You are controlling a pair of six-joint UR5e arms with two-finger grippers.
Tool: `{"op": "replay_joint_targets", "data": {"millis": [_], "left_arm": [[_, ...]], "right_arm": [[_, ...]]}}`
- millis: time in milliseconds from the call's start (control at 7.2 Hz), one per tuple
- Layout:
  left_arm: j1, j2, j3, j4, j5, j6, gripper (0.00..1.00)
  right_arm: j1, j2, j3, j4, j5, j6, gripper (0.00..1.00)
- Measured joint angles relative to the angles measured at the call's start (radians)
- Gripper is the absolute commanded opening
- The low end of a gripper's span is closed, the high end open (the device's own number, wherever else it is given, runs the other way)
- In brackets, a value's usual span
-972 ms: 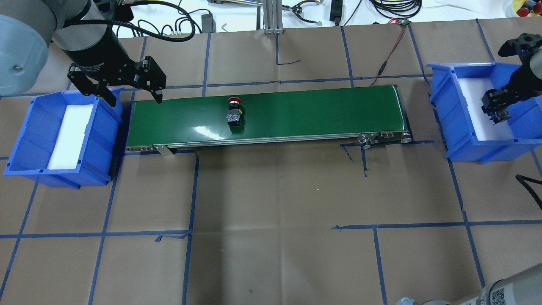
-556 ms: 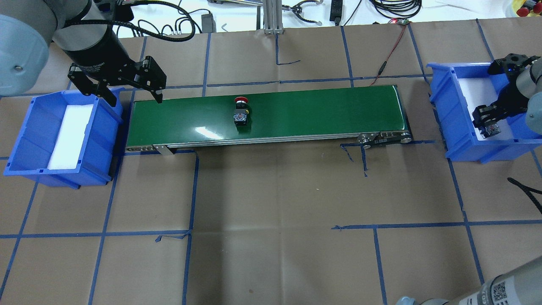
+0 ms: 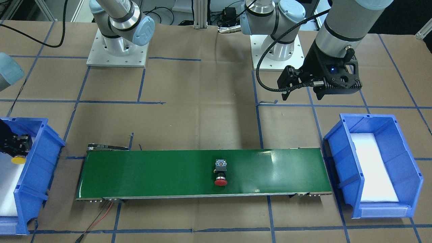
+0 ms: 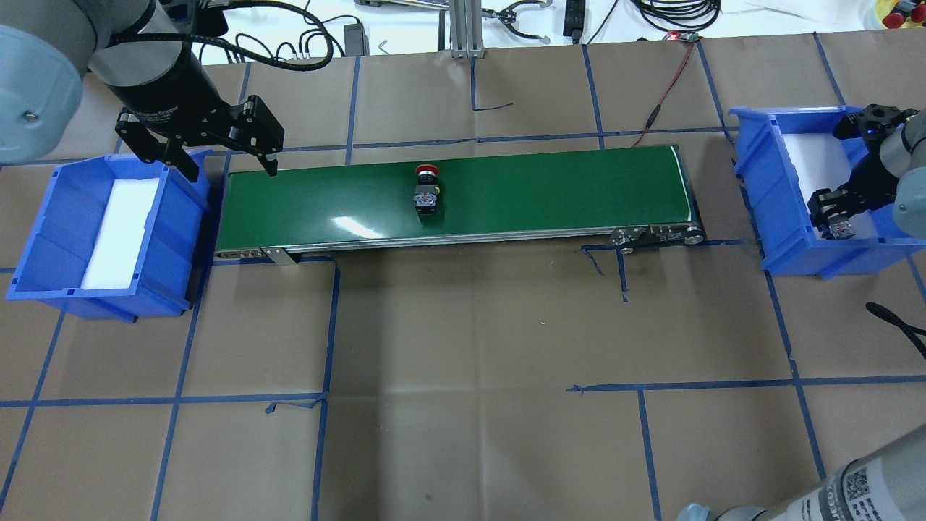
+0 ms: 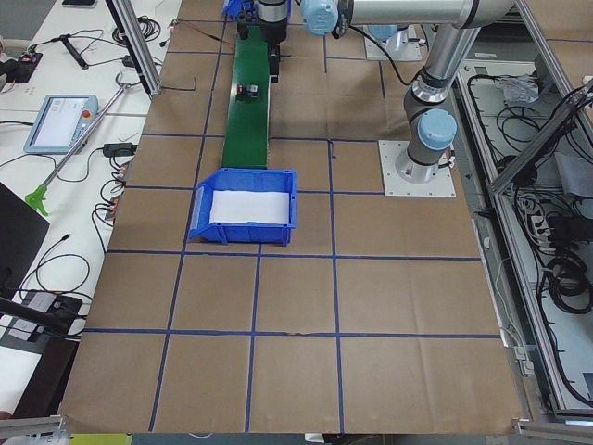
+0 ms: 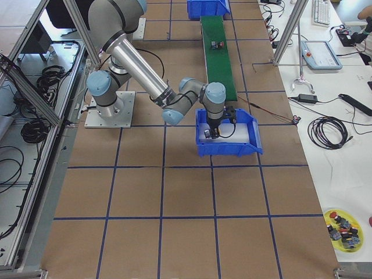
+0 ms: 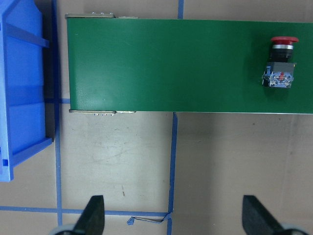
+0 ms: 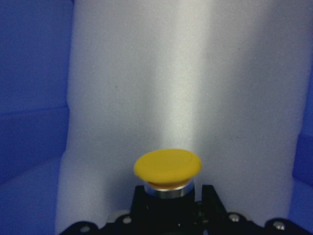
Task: Transport two buttons from left to right
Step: 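Lower the yellow button onto the foam and open the right gripper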
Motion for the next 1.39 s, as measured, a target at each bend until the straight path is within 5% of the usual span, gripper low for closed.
{"op": "replay_joint_targets", "data": {"millis": [556, 1111, 1389], "left_arm": [[-0.001, 0.002, 0.0, -0.001, 0.001, 0.006, 1.0], [-0.001, 0.003, 0.0, 0.0, 0.001, 0.01, 1.0], [-0.001, 0.004, 0.0, 0.0, 0.001, 0.009, 1.0]], "right_arm": [[0.0, 0.002, 0.003, 0.002, 0.003, -0.002, 0.99], [0.001, -0.031, -0.028, 0.026, -0.003, -0.001, 1.0], [0.002, -0.103, -0.073, 0.147, -0.004, 0.001, 1.0]]}}
